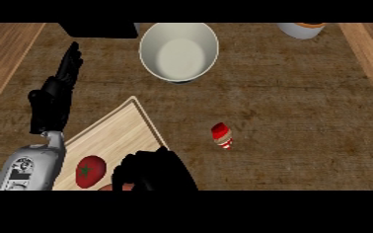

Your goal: Pick the sweet potato from the placemat and place it in the bowl

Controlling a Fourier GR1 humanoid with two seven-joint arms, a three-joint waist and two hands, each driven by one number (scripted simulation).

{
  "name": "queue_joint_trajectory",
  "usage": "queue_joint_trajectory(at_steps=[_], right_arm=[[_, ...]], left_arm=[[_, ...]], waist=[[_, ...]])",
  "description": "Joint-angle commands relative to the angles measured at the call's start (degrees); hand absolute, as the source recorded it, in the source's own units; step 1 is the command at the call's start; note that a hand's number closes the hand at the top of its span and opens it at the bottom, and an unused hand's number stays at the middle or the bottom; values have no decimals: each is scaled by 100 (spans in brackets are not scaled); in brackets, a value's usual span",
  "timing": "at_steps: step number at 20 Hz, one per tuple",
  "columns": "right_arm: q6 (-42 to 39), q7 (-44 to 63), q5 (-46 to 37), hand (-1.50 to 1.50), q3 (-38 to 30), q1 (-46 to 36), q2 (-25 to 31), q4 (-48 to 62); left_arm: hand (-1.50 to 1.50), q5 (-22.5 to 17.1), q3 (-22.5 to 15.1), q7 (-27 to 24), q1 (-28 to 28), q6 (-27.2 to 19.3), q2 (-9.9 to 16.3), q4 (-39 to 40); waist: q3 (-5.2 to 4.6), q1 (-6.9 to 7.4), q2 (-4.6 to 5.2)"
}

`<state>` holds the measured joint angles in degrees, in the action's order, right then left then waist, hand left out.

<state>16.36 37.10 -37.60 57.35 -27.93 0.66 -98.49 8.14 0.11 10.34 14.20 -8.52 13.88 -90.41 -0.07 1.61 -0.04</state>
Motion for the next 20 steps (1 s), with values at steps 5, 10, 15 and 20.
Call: queue_joint_trajectory(at_steps=[5,10,15,20], right_arm=[[820,-316,1226,150,-1469,-1844,-64,1464],[1275,-1509,1980,150,-2218,-2494,-65,3046],[1425,-2535,1754,150,-2726,-3140,-66,4727],[1751,-3018,1279,150,-2964,-3632,230,6096]], left_arm=[[0,170,-145,173,26,-73,-137,-186],[0,-48,86,-263,-93,171,24,-19],[0,64,-7,-18,54,41,-150,49],[0,18,19,-157,-11,147,-71,-126]], waist=[[7,-6,28],[4,60,61],[4,63,81],[2,138,103]])
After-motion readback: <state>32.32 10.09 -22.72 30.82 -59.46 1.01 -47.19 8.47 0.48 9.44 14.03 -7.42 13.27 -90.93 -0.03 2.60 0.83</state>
